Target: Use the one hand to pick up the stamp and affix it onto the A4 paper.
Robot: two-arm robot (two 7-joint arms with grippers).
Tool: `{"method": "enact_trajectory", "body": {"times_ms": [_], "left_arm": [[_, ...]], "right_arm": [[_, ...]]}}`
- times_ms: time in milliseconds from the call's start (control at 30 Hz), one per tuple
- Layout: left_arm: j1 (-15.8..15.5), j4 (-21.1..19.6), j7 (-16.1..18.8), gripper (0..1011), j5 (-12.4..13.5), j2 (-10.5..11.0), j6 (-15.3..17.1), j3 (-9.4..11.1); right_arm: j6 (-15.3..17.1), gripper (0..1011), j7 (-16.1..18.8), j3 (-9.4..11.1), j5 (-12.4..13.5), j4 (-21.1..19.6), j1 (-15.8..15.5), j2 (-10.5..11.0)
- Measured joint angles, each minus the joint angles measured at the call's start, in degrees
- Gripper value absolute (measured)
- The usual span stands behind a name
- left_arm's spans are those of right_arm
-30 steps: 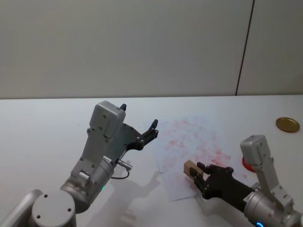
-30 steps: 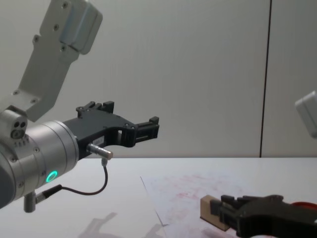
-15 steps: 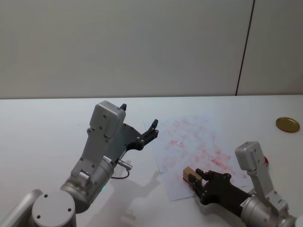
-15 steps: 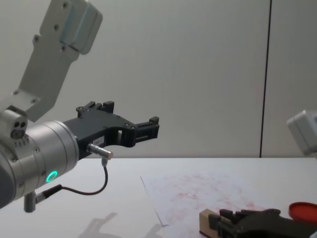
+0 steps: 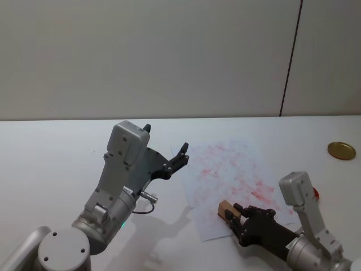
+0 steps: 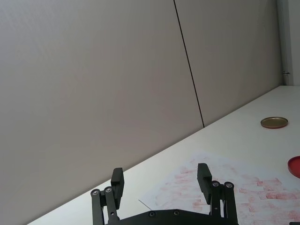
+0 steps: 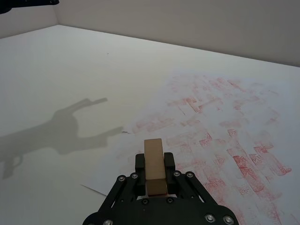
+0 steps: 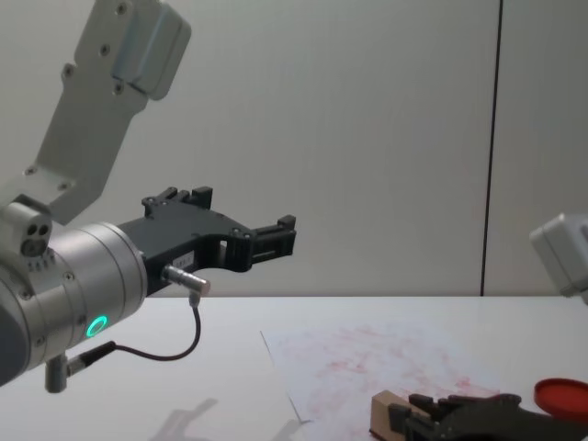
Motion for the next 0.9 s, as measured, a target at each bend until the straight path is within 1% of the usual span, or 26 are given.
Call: {"method": "enact_trajectory", "body": {"times_ms": [233,433,700,900], "left_arm": [[0.0,0.0,0.0,993,0.0,0.0,0.0,0.0],[0.0,0.0,0.0,993,0.0,0.0,0.0,0.0],[0.0,0.0,0.0,993,0.0,0.0,0.0,0.0],[0.0,0.0,0.0,993,0.0,0.0,0.0,0.0]], "right_arm": [[0.2,224,-0.1,0.0,0.5,-0.6,-0.3,0.2],[0.1,224,-0.5,0.3,1.9,-2.6,-0.7,0.7],[-0.9,224,-1.9,1.9,4.2,-6.2,-0.3,1.8],[-1.2,224,-3.0,3.4,5.0,-7.6,-0.1,2.9]]}}
